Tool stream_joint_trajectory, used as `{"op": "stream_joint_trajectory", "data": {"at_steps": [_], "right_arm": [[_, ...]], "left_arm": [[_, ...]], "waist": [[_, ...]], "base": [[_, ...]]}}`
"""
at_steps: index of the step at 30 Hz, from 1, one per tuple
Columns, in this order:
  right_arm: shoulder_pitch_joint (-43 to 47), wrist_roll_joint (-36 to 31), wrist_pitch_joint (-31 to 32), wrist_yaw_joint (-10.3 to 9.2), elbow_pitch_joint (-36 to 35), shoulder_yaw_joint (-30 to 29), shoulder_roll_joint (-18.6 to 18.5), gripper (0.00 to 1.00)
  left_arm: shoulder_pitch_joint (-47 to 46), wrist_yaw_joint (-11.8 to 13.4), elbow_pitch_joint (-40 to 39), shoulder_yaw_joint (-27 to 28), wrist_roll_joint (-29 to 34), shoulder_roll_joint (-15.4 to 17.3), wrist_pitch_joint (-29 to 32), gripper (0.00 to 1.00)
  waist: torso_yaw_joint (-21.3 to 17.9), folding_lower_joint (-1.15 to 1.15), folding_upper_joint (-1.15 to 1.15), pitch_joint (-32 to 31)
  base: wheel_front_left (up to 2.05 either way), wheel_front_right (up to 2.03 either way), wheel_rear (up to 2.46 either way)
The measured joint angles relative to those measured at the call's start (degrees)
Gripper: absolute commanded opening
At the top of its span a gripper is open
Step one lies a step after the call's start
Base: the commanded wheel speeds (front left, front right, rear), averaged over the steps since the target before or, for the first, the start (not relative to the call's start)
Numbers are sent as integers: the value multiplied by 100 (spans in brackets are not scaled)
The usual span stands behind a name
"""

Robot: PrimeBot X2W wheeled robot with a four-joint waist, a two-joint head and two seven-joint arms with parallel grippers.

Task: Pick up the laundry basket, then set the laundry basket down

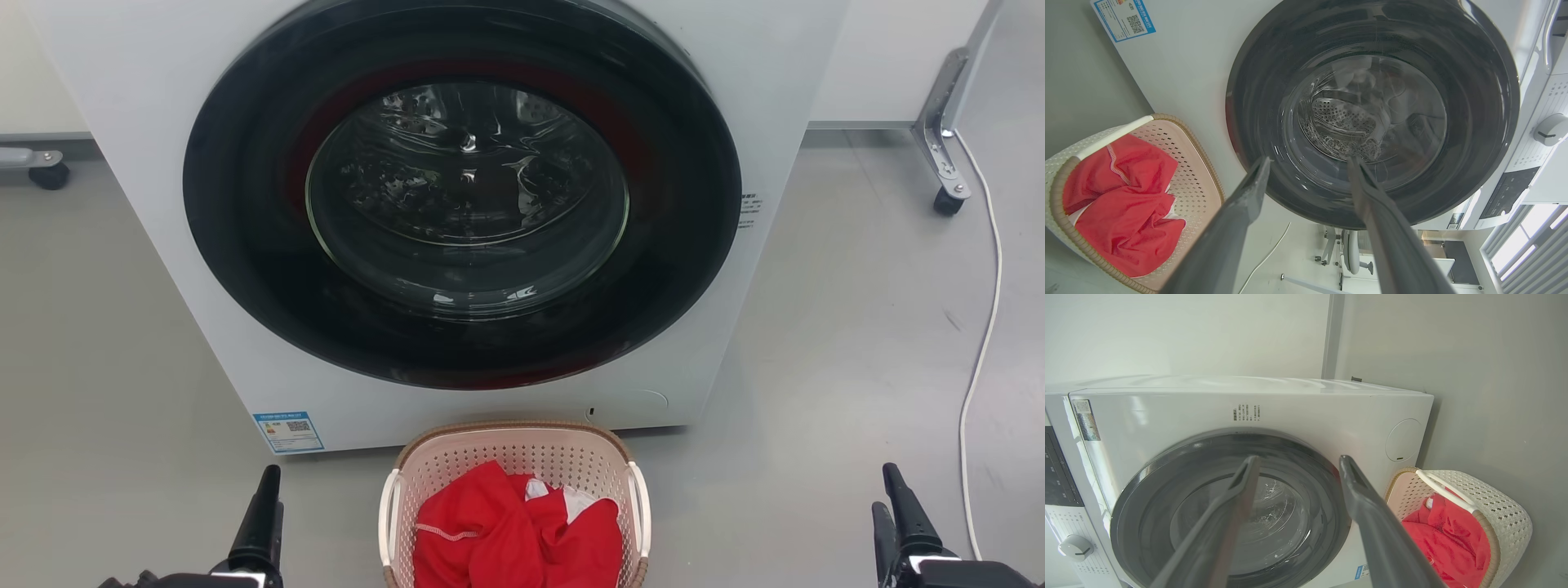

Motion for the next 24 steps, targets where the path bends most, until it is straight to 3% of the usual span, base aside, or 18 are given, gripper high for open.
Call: {"op": "stream_joint_trajectory", "data": {"at_steps": [11,24], "right_arm": [[-1,-1053,-224,-182,-234,333,-2,100],[-2,-2515,-503,-393,-330,802,-112,100]], "left_arm": [[-1,219,-209,-268,896,16,-224,100],[-9,460,-378,-724,2494,267,-498,100]], "waist": [[16,0,0,-23],[41,0,0,-55]], "base": [[0,0,0],[0,0,0]]}}
